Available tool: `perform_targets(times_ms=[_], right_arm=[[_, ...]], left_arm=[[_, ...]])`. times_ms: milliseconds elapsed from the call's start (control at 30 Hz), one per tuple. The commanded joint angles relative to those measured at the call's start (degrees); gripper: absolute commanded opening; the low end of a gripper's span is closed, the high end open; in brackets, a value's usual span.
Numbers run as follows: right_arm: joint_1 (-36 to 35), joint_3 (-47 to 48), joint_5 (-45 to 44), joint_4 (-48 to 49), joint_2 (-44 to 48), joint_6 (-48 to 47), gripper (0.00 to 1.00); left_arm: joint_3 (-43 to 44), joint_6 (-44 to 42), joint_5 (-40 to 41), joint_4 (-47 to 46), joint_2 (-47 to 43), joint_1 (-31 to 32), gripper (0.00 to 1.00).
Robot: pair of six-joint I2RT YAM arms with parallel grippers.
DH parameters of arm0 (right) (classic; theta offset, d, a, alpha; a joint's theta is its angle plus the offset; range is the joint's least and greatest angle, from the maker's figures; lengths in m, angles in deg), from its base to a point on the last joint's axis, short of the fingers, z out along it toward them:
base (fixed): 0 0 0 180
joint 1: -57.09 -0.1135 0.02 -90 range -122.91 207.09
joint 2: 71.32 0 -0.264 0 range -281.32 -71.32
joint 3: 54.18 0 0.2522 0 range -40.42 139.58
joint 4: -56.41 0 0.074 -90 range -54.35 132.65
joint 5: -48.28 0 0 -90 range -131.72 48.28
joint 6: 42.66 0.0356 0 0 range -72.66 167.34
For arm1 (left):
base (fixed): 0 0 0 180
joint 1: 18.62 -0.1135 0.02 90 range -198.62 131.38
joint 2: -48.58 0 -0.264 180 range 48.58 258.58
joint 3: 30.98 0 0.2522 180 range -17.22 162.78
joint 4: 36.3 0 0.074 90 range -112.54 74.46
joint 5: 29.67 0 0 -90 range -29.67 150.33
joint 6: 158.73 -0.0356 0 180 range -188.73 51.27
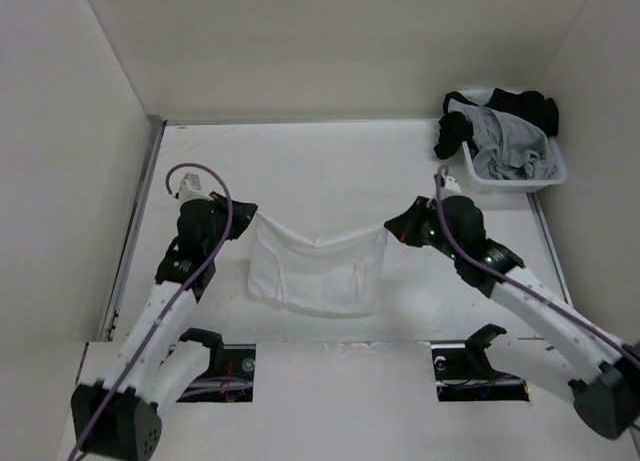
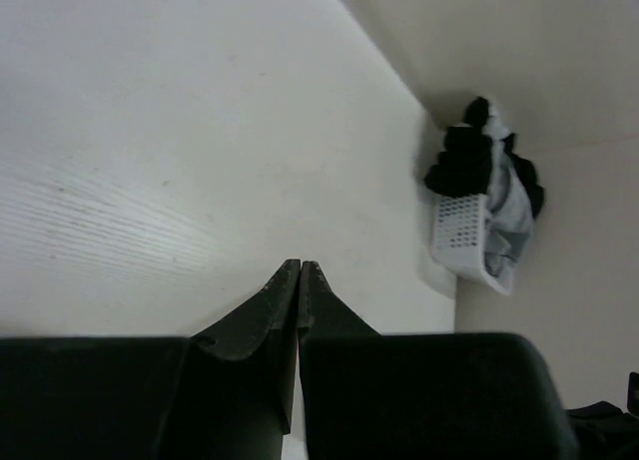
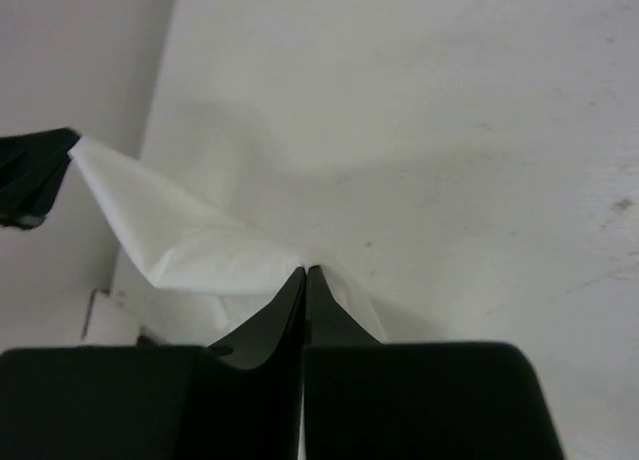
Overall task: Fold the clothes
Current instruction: Fold the tank top
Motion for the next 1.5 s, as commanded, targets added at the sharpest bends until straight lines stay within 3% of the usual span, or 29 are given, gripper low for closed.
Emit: perform_targets(times_ms=[0,200,367,500,767,1100,1333,1467], right_arm=[[6.7,0.8,5.61,10.59,-11.97,-1.69,0.01],[15.24,11.15,13.27,20.81,-37.65,-0.02,0.0],[19.2,17.32,14.95,21.26,-46.47,0.25,0.0],[19.47,12.16,14.6,23.01,-41.92,0.42,0.0],[17.8,-5.42,12.67,26.27,-26.36,2.27,0.0],[12.62,-20.45,6.79,19.6,-7.91,4.72,0.0],[2.87,-26.62,2.66,18.62,-5.07,11.76,0.03],[1.19,-27.41,-0.78,17.13,-5.87,13.08,0.15]], left_arm=[[-1.45,-0.31,0.14,-10.94,12.15,-2.16,0.01],[8.46,4.08,-0.21,-25.2,40.89,-4.36,0.01],[14.63,5.94,-0.74,-27.05,50.42,-5.24,0.01],[10.52,5.41,-0.57,-28.55,46.84,-4.89,0.01],[-8.29,4.79,-0.3,-31.71,30.31,-3.83,0.01],[-20.33,4.09,-2.68,-29.87,14.66,-3.13,0.01],[-26.49,3.65,-2.41,-32.06,16.4,-3.83,0.04],[-27.82,3.74,-3.02,-32.95,16.42,-4.88,0.2]])
